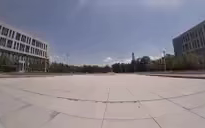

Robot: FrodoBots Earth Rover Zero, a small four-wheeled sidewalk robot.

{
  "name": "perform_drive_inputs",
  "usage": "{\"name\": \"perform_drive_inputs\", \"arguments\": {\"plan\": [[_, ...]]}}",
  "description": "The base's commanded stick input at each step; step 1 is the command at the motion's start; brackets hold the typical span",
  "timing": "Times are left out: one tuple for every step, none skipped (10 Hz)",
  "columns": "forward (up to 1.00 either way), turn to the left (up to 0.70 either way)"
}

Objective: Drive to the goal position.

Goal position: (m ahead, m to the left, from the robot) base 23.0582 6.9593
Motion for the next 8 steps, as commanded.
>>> {"name": "perform_drive_inputs", "arguments": {"plan": [[0.5, 0.01], [0.5, 0.01], [0.5, 0.01], [0.5, 0.01], [0.5, 0.01], [0.5, 0.01], [0.5, 0.01], [0.5, 0.01]]}}
